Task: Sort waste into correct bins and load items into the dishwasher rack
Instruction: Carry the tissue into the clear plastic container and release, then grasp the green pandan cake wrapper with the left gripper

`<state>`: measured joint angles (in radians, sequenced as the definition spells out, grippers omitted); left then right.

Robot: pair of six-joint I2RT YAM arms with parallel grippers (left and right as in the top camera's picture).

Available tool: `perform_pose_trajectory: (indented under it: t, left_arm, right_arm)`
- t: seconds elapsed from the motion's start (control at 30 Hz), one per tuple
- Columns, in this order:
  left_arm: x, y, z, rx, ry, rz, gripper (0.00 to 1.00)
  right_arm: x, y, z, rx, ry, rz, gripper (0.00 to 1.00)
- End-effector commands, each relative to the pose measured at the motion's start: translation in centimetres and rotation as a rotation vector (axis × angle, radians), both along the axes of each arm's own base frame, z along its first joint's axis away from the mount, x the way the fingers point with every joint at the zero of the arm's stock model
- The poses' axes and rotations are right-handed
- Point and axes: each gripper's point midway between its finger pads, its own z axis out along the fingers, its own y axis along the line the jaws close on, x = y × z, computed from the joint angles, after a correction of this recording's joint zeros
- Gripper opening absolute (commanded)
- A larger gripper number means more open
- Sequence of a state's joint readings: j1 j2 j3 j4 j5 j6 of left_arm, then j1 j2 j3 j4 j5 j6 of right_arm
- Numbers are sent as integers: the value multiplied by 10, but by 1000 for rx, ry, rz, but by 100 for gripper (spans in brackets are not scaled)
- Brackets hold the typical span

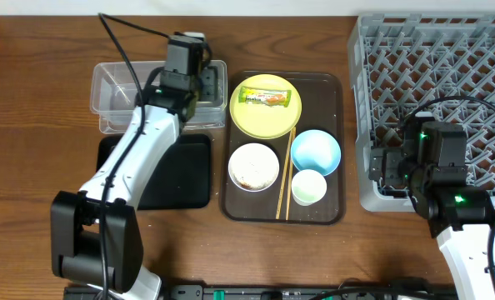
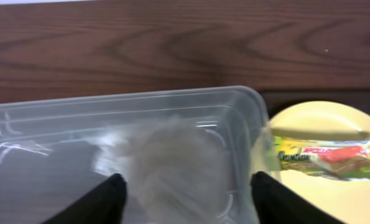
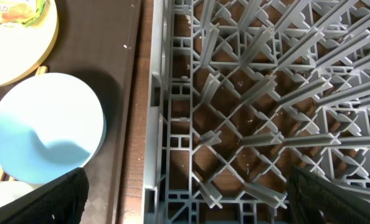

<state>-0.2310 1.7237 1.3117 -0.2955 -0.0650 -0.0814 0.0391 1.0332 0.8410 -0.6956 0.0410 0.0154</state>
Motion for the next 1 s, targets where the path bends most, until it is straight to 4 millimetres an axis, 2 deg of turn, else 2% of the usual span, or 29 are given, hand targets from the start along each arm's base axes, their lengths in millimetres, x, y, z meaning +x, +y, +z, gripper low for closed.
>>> perform_pose_trajectory:
  t: [0.0, 0.2, 0.4, 0.5, 0.57, 0.73, 0.97]
  left_arm:
    - [1, -15, 6, -58, -6, -51, 75]
    - [-4, -51, 14, -292, 11, 19, 75]
    - [-10, -102, 8, -316, 7, -71, 76]
    - [-11, -123, -6, -260, 5, -163, 80]
    - [-13, -130, -20, -271, 39, -152, 80]
    - [-15, -141, -57, -500, 174, 120, 79]
    - [-3, -177, -75, -566, 131, 84, 80]
  right_arm:
    - [3, 5, 8, 11, -18, 4, 99]
    - [3, 5, 8, 11, -19, 4, 99]
    - [3, 5, 8, 11, -19, 4, 99]
    - [3, 5, 8, 11, -18, 4, 99]
    - [3, 5, 8, 11, -18, 4, 99]
    - [4, 5, 8, 11, -20, 4, 99]
    - [3, 5, 8, 11, -19, 5, 99]
